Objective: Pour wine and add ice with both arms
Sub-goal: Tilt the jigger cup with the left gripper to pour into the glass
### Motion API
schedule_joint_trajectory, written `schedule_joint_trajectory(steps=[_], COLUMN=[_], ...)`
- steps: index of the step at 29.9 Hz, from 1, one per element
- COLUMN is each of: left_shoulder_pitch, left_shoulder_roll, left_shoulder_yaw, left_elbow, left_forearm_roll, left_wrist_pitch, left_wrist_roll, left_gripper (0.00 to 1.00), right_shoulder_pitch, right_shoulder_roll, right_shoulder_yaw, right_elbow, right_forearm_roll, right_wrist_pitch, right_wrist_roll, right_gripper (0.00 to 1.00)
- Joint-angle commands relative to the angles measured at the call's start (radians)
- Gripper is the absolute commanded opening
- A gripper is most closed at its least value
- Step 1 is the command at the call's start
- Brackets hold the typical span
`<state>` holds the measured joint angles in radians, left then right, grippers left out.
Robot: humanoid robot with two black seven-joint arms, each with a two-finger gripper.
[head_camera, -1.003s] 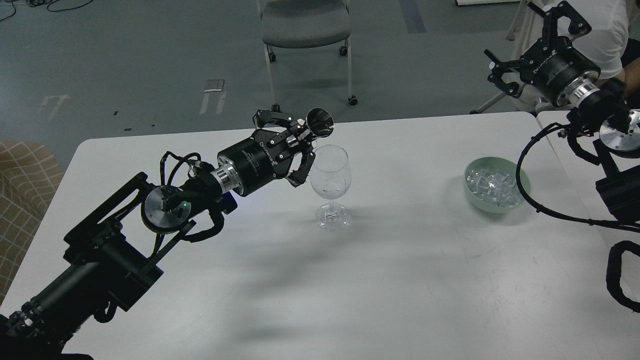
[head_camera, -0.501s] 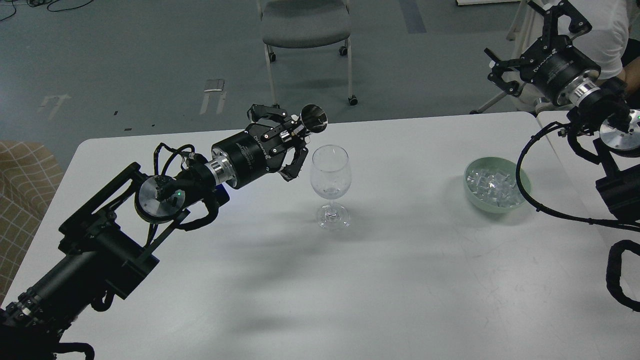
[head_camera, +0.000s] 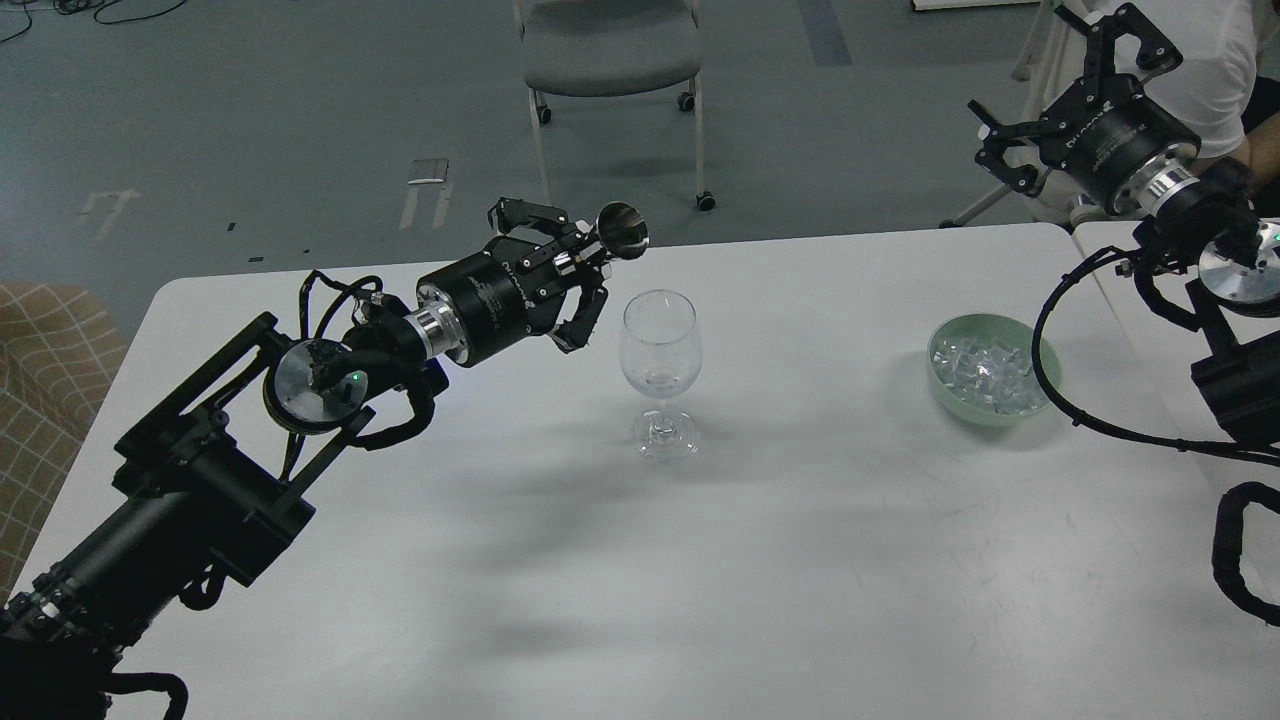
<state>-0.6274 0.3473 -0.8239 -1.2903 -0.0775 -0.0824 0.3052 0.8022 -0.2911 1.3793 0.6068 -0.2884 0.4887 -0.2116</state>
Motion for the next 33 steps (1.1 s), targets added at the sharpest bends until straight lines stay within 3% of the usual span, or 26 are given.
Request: schedule_joint_trajectory(steps=[1, 10, 15, 33], left_shoulder_pitch=[0.0, 0.0, 0.0, -0.015], left_shoulder_roll=[-0.004, 0.007, 0.004, -0.001], left_shoulder_yaw=[0.0, 0.002, -0.003, 0.0], left_elbow=[-0.001, -0.001, -0.001, -0.001], left_forearm_roll=[0.015, 0.065, 0.113, 0.147], left_wrist_pitch=[-0.002, -0.004, -0.014, -0.007], left_wrist_roll=[0.006, 0.012, 0.037, 0.037], left_gripper=[0.02, 0.02, 0.02, 0.01], right_shoulder_pitch=[0.002, 0.0, 0.0, 0.011], right_shoulder_roll=[0.0, 0.001, 0.006, 0.007], right_shoulder_yaw=[0.0, 0.001, 0.001, 0.003], right_elbow=[0.002, 0.002, 0.005, 0.01], right_forearm_roll=[0.0, 0.0, 0.0, 0.002], right_wrist_pitch=[0.0, 0.0, 0.0, 0.0], right_wrist_roll=[0.0, 0.0, 0.0, 0.0], right_gripper=[1.0, 1.0, 1.0, 1.0])
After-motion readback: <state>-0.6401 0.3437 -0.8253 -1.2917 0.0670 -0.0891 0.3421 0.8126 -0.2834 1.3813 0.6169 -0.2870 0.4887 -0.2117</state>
